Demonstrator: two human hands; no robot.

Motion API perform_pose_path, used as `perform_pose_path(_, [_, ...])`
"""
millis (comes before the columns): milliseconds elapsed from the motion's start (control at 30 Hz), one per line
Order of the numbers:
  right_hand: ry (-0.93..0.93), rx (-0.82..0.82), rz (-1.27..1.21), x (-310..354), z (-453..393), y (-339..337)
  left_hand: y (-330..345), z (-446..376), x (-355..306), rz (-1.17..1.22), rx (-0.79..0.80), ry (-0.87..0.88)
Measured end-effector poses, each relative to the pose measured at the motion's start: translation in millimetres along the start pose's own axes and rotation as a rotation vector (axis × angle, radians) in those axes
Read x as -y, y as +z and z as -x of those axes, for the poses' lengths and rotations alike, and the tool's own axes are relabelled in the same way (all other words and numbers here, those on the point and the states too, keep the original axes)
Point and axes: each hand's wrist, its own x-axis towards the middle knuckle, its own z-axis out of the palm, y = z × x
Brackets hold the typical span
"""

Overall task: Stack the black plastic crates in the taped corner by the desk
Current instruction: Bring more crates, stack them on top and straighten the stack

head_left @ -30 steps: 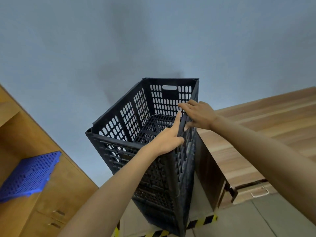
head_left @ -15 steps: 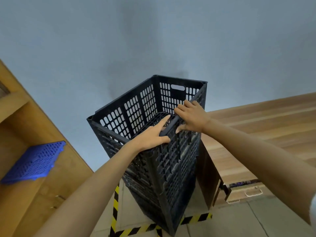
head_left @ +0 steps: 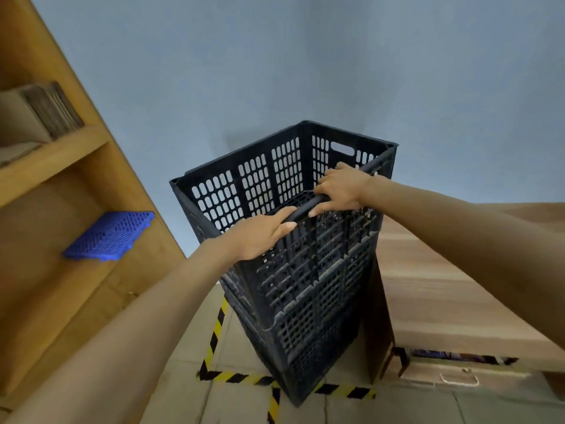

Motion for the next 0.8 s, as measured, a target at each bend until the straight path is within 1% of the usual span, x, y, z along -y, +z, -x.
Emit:
perform_pose_path(67, [0.049, 0.043, -0.249, 1.5, 0.2, 9.2, 2.9, -1.3, -7.7, -0.012, -0.015, -0.058])
perform_pose_path(100, [0.057, 0.039, -0.31, 1.0, 0.3, 10.8, 2.8, -3.2, -12.4, -0.025, -0.008, -0.094])
perform_pose_path(133, [0.055, 0.026, -0.304, -0.2, 0.0, 10.6, 1.8, -6.2, -18.2, -0.056, 0.002, -0.134])
perform_pose_path(200, [0.057, -0.015, -0.208, -1.7, -0.5, 9.5, 1.6, -14.2, -31.9, -0.157, -0.003, -0.211])
perform_pose_path(267, [0.056, -0.096, -0.14, -2.4, -1.0, 14.9, 7.5, -23.1, -46.7, -0.214, -0.09, -0.297])
perform_pose_path(333, [0.047, -0.148, -0.117, -1.5, 1.0, 18.3, 18.1, -27.1, -55.1, -0.271, -0.223, -0.355])
perform_pose_path(400, [0.046, -0.181, -0.121, -0.1, 1.7, 19.7, 25.3, -27.1, -54.5, -0.343, -0.263, -0.357])
perform_pose_path(467, [0.054, -0.202, -0.125, 1.0, 1.9, 19.1, 24.6, -26.2, -50.3, -0.389, -0.259, -0.322])
perform_pose_path(567, [0.068, -0.222, -0.135, 2.0, 3.3, 19.8, 23.7, -25.3, -48.8, -0.48, -0.309, -0.279])
perform_pose_path(800, [0.099, -0.247, -0.183, 5.2, 2.6, 21.9, 24.8, -25.5, -37.9, -0.506, -0.341, -0.215])
